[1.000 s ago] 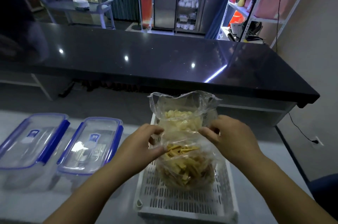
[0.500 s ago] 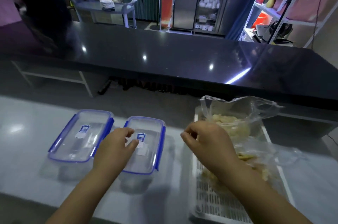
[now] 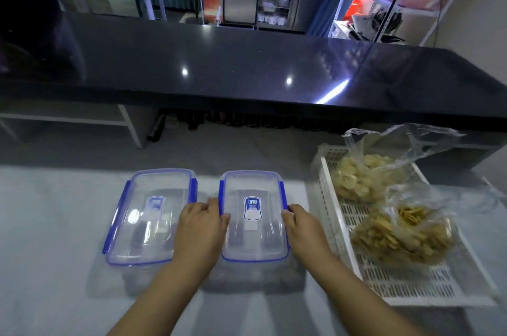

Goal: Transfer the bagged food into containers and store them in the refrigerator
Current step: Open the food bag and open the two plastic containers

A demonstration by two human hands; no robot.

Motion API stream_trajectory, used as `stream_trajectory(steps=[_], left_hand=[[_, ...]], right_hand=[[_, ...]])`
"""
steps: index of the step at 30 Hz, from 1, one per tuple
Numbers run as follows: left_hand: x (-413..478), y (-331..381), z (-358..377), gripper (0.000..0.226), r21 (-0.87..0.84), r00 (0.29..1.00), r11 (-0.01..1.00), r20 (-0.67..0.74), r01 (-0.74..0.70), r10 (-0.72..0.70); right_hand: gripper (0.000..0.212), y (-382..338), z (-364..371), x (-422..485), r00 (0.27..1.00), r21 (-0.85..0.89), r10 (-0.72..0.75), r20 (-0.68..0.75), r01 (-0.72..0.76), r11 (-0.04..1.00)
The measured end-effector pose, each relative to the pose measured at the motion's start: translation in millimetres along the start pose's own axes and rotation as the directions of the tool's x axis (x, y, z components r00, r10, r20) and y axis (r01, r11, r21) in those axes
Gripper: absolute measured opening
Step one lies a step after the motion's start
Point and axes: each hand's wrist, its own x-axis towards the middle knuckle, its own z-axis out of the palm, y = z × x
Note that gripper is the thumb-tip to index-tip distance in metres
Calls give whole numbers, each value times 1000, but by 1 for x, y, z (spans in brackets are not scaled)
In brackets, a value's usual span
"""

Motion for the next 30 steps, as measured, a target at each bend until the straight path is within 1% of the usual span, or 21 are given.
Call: stream_trajectory(steps=[2,5,10,12,15,18,21,23,25,26,27,28,30], left_hand=[[-3,-2,0,42,-19,1000,999,-3,30,-30],[-11,-4,3,37,-48,999,999,-52,12,-14],[-12,-8,8,38,-2,1000,1000,-4,11,-11],[-11,-9,8,35,1,1000,1000,-5,2,-2],[-10,-9,7,30,-3,999,999,8,32,-32],[-10,-14,5,24,44,998,997,14,64,-65],[-9,-18,0,24,112,999,993,8,44,-46],[-10,-17,-3,30,73,1000,997,-25,6,-4],[-12,-16,-4,37,64,994,996,-84,-58,64],[-13,-15,-5,37,74,991,994,-99,-79,86],[-15,-15,-6,34,85,988,992,-117,-90,99],[-15,-14,-8,28,86,985,992,-136,-93,104],[-17,-12,-10,16,70,983,994,-156,-87,97]], right_hand=[[20,-2,2,-8,1000,41,24,-18,-23,999],[23,-1,5,-21,997,52,58,-49,-55,997],[30,-2,7,-29,993,44,96,-75,-93,995],[34,-2,7,-28,992,50,97,-80,-93,994],[37,0,8,-27,989,68,121,-80,-116,991],[38,1,9,-26,988,70,137,-78,-131,989],[37,2,7,-24,990,50,119,-74,-116,992],[34,3,4,-24,992,53,109,-60,-106,993],[26,4,-1,-24,993,32,97,-62,-95,995],[20,3,-3,-25,993,28,91,-73,-89,996],[17,3,-5,-26,992,14,81,-98,-80,997],[20,1,-7,-26,989,-19,52,-138,-55,998],[24,-2,-9,-25,978,-109,-51,-203,30,994]])
